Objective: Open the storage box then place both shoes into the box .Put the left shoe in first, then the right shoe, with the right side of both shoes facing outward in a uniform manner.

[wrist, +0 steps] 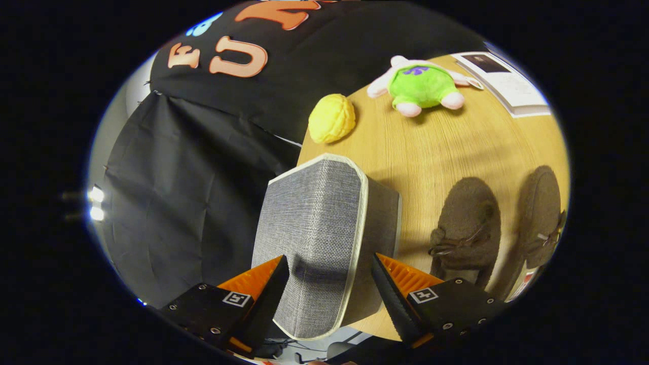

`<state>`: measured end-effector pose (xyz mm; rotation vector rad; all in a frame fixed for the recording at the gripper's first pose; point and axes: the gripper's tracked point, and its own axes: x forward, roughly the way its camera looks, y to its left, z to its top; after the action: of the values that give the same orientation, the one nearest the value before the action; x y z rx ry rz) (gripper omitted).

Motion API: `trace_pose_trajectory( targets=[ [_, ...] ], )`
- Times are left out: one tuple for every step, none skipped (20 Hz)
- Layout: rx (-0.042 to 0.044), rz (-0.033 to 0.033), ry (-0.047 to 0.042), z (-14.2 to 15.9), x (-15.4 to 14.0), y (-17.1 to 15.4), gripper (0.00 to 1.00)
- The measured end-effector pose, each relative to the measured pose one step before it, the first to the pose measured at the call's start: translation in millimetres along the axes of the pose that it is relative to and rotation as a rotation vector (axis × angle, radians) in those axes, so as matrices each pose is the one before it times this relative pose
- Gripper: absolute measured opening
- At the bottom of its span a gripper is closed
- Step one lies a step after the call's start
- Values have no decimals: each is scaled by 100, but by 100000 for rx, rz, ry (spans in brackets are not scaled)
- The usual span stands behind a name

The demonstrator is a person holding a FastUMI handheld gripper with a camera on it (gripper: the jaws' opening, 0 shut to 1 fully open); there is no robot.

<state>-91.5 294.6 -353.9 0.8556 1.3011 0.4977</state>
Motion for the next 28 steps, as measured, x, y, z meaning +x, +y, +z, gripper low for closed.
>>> trace_pose_trajectory(
  targets=[
    [784, 810, 65, 27, 346, -46, 98],
    [193, 495, 385, -110, 43, 73, 97],
    [522, 1182, 297, -17, 120, 217, 97],
    [891, 2100, 310, -155, 120, 509, 97],
    [1371, 1069, 1597, -145, 74, 283, 97],
    [1272, 542, 2811, -661, -520, 338, 95],
    [-739, -195, -1064, 250, -356, 28, 92],
    [-2631, -960, -399, 158, -556, -308, 84],
    [-1583, -517, -289, 158, -479, -174, 81],
    [-179, 429, -393, -103, -455, 180, 74],
    [454, 199, -161, 54, -267, 185, 70],
    [454, -599, -865, 297, -398, 73, 60],
    [-142, -346, -1786, 518, -201, 13, 53],
    [-312, -875, -984, 382, -10, -24, 37],
    [-564, -148, -245, 147, -80, 254, 30],
    [-675, 1069, -4, -77, -201, 651, 22],
    [74, 2598, -306, 207, -202, 892, 20],
    [964, 2641, -478, 242, -298, 889, 15],
    [467, 549, -321, 328, -160, 605, 12],
    [-1290, -1470, -138, 303, -215, 204, 9],
    [-1929, -1083, 80, 275, -210, 287, 9],
    [-1493, 1484, -406, 201, -271, 1005, 9],
    [-1021, 2618, -987, 413, -124, 1266, 9],
    [-1000, 2523, -1207, 363, -124, 1311, 9],
    [-1384, 2195, -1234, 553, -22, 1280, 9],
    [-2645, 434, -1445, 446, -67, 867, 9],
    [-2662, -1217, 568, 259, 16, 377, 9],
    [-1999, 1050, -361, 106, 130, 793, 9]
  ],
)
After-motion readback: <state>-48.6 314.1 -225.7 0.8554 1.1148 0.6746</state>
